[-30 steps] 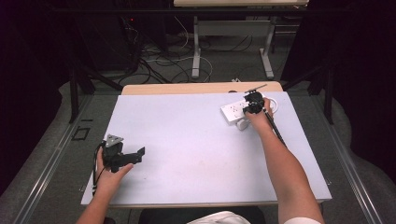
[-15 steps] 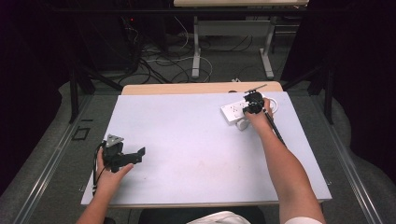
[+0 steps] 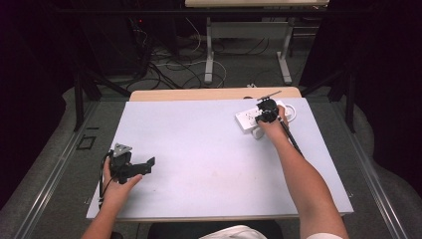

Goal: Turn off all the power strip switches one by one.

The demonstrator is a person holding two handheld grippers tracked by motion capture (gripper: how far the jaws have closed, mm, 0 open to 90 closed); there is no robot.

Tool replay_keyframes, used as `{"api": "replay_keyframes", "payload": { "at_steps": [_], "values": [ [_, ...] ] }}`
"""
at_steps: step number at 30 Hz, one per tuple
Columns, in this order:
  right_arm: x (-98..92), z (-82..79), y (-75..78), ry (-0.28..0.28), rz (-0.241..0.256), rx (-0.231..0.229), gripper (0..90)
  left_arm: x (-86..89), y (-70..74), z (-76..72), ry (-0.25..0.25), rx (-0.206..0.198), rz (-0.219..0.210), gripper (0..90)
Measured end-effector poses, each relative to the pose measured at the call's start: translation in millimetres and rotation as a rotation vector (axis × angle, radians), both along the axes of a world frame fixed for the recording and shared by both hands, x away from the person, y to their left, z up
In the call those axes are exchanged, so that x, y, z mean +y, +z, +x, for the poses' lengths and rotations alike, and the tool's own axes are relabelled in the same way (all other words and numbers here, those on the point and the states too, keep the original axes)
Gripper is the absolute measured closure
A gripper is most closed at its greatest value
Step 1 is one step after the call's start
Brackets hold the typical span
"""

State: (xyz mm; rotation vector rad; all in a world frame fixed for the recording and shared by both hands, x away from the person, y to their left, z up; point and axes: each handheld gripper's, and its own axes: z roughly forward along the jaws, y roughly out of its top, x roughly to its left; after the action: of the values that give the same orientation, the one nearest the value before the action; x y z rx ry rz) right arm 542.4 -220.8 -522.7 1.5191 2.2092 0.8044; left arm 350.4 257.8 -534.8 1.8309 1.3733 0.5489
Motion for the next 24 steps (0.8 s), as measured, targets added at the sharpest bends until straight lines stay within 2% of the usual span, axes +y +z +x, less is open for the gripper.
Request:
{"api": "replay_keyframes", "payload": {
  "at_steps": [5, 10, 20, 24],
  "values": [
    [5.0, -2.0, -0.1, 0.013, 0.012, 0.000, 89.5, -0.1, -0.6, 0.5, 0.001, -0.007, 0.000, 0.5],
    [8.2, -3.6, 0.0, 0.053, 0.011, -0.012, 89.5, -0.6, -0.8, 0.5, -0.001, -0.005, -0.001, 0.5],
    [12.7, -5.7, 0.3, 0.048, 0.026, -0.011, 89.6, -0.7, -0.7, 0.4, -0.001, -0.005, -0.001, 0.5],
    [13.1, -6.1, 0.5, 0.064, 0.037, -0.010, 89.6, -0.7, -0.7, 0.4, -0.001, -0.006, -0.001, 0.5]
  ]
}}
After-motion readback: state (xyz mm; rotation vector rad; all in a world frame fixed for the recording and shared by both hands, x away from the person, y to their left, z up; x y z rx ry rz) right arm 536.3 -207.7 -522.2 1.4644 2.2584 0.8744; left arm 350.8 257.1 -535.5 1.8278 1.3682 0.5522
